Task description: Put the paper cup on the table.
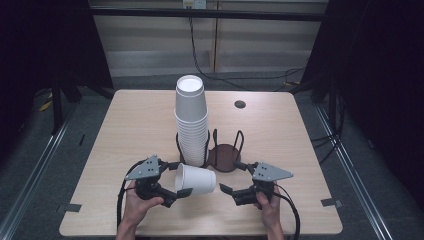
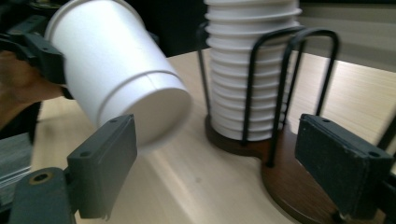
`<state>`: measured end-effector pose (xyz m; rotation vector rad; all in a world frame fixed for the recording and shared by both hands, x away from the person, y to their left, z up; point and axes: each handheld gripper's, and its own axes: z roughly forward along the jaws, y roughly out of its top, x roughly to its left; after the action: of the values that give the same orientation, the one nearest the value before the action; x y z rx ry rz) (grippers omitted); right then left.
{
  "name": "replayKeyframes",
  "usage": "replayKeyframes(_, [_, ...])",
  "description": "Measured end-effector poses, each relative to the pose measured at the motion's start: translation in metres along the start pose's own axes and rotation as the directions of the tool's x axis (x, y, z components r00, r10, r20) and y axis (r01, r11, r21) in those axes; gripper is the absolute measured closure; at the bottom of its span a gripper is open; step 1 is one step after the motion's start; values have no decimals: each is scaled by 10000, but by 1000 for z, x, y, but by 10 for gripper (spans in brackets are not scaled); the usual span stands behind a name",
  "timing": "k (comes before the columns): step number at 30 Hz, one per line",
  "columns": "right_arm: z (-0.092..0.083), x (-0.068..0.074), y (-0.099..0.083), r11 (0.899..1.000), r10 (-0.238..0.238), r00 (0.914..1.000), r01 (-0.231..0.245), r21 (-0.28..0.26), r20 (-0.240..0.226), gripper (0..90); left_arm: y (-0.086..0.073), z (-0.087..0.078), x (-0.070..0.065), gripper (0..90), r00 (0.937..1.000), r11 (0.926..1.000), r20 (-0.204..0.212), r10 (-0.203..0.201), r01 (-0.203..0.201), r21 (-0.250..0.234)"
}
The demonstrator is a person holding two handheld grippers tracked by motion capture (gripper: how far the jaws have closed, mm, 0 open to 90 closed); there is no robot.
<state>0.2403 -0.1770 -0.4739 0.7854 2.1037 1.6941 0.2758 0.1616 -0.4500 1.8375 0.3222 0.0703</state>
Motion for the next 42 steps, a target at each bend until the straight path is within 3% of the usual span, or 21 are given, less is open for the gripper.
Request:
replayKeyframes(5, [-7, -4, -7, 9988, 29, 9939, 25, -484, 1106, 128, 0, -8, 4, 112, 9998, 9998, -82, -185, 185, -69])
replayKeyframes(8, [-10, -5, -11, 9967, 186, 9827, -36, -815, 1843, 129, 0, -12, 5, 112, 9997, 9998, -169, -175, 174, -35])
replayKeyframes(13, [-15, -7, -21, 9918, 392, 9622, -47, -1275, 2695, 127, -2, -18, 8, 113, 9990, 9987, -429, -112, 133, 482])
replayKeyframes(19, [-21, -9, -32, 9842, 763, 9340, -143, -1767, 3490, 126, -1, -22, 13, 112, 9985, 9956, -526, -156, 204, 919])
replayKeyframes(23, [-22, -9, -40, 9803, 896, 9246, -160, -1970, 3703, 127, 1, -27, 16, 112, 9973, 9937, -716, -166, 244, 1091])
replayKeyframes(27, [-24, -8, -42, 9745, 852, 9088, 94, -2241, 4084, 126, 3, -30, 21, 112, 9948, 9874, -997, -227, 379, 1536])
replayKeyframes(32, [-24, -3, -44, 9704, 374, 9120, 644, -2328, 4085, 127, 7, -39, 25, 112, 9890, 9823, -1437, -345, 601, 1775])
replayKeyframes(36, [-26, -3, -45, 9676, 403, 9128, 659, -2437, 4065, 130, 8, -48, 27, 112, 9838, 9801, -1749, -405, 731, 1846])
replayKeyframes(42, [-26, -4, -45, 9680, 424, 9130, 629, -2428, 4057, 131, 11, -58, 37, 110, 9679, 9703, -2442, -594, 1134, 2134])
